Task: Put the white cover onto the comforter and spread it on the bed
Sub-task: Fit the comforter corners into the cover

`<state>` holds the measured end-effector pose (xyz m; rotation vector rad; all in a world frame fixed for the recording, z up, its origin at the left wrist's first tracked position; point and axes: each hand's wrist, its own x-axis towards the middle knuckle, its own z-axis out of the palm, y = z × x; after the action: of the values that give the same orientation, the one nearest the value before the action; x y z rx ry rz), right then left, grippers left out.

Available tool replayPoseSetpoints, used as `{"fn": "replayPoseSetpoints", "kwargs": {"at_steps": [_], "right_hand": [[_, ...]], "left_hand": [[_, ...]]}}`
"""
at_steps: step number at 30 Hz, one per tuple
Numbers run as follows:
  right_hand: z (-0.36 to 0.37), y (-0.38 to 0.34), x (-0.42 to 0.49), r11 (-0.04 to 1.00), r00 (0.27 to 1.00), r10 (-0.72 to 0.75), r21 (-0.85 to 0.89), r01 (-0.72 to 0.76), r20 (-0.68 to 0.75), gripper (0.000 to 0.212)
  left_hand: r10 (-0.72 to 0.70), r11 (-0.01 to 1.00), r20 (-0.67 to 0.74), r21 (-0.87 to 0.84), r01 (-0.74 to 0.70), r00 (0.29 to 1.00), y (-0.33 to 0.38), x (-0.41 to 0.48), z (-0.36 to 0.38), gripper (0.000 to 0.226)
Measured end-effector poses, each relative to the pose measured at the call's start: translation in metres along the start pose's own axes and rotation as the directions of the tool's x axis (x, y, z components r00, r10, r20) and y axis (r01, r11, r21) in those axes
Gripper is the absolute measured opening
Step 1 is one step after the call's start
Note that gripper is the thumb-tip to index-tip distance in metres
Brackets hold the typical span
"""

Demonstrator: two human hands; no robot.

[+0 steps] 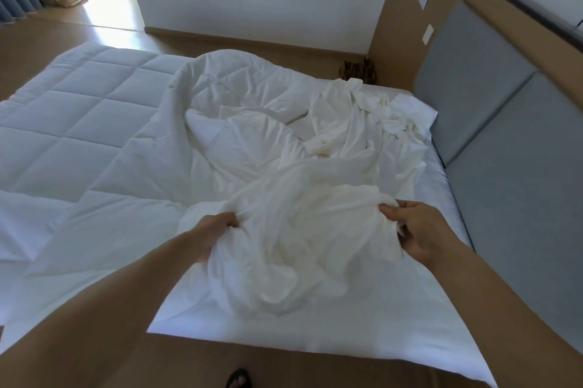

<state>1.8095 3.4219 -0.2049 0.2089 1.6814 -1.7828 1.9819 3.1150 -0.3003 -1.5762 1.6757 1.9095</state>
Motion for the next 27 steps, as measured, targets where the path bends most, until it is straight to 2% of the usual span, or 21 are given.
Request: {"fn": "replayPoseSetpoints", "kwargs": {"at_steps": [3, 5, 7, 9, 10, 12, 13, 14, 15, 16, 17, 20, 22, 25, 27], "right_hand": [[0.005, 0.006, 0.001, 1.000, 1.000, 0.013, 0.000, -0.013, 0.010, 0.027], [0.014, 0.012, 0.002, 1.000, 1.000, 0.013, 0.002, -0.013, 0.015, 0.026], [0.032, 0.018, 0.004, 1.000, 0.999, 0.021, 0.006, -0.021, 0.038, 0.024], [0.055, 0.024, 0.007, 0.999, 0.998, 0.031, -0.020, -0.030, 0.054, 0.020], [0.066, 0.027, 0.008, 0.999, 0.998, 0.039, -0.039, -0.037, 0.056, 0.020], [0.084, 0.034, 0.011, 0.997, 0.997, 0.053, -0.061, -0.050, 0.055, 0.025], [0.090, 0.036, 0.012, 0.997, 0.997, 0.054, -0.058, -0.051, 0.056, 0.026], [0.094, 0.037, 0.013, 0.997, 0.997, 0.052, -0.051, -0.049, 0.062, 0.026], [0.097, 0.037, 0.013, 0.998, 0.996, 0.048, -0.045, -0.045, 0.070, 0.025], [0.099, 0.035, 0.014, 0.998, 0.996, 0.043, -0.042, -0.040, 0.072, 0.025], [0.101, 0.034, 0.013, 0.999, 0.997, 0.035, -0.040, -0.032, 0.071, 0.024], [0.105, 0.033, 0.008, 0.998, 0.997, 0.008, -0.060, -0.003, 0.071, 0.022], [0.110, 0.037, 0.006, 0.990, 0.995, -0.055, -0.127, 0.066, 0.082, 0.025], [0.122, 0.044, 0.002, 0.920, 0.966, -0.165, -0.321, 0.224, 0.200, 0.040], [0.128, 0.044, -0.001, 0.914, 0.944, -0.139, -0.329, 0.239, 0.300, 0.048]], "left_hand": [[0.067, 0.993, -0.231, 0.114, -0.041, 0.971, -0.009, 0.013, -0.037, 0.041], [0.112, 0.966, -0.348, 0.256, -0.021, 0.931, -0.011, 0.020, -0.048, 0.047], [0.165, 0.890, -0.338, 0.455, 0.007, 0.927, -0.009, 0.021, -0.041, 0.062], [0.296, 0.763, -0.258, 0.644, -0.065, 0.920, -0.006, 0.014, -0.021, 0.083], [0.421, 0.708, -0.196, 0.681, -0.186, 0.886, -0.002, 0.006, -0.008, 0.087], [0.671, 0.612, -0.021, 0.580, -0.537, 0.741, 0.009, -0.020, 0.019, 0.079], [0.753, 0.530, 0.086, 0.509, -0.678, 0.653, 0.012, -0.034, 0.031, 0.075], [0.776, 0.428, 0.222, 0.503, -0.751, 0.591, 0.012, -0.047, 0.041, 0.074], [0.744, 0.323, 0.349, 0.559, -0.764, 0.570, 0.011, -0.053, 0.049, 0.076], [0.701, 0.238, 0.420, 0.625, -0.744, 0.576, 0.008, -0.051, 0.052, 0.078], [0.670, 0.194, 0.431, 0.684, -0.703, 0.605, 0.004, -0.046, 0.051, 0.076], [0.638, 0.234, 0.391, 0.722, -0.651, 0.663, -0.006, -0.031, 0.042, 0.039], [0.648, 0.358, 0.384, 0.609, -0.708, 0.658, -0.012, -0.029, 0.043, 0.016], [0.696, 0.570, 0.236, 0.393, -0.722, 0.678, -0.009, -0.032, 0.042, 0.016], [0.677, 0.652, 0.166, 0.318, -0.688, 0.717, -0.003, -0.033, 0.037, 0.018]]}}
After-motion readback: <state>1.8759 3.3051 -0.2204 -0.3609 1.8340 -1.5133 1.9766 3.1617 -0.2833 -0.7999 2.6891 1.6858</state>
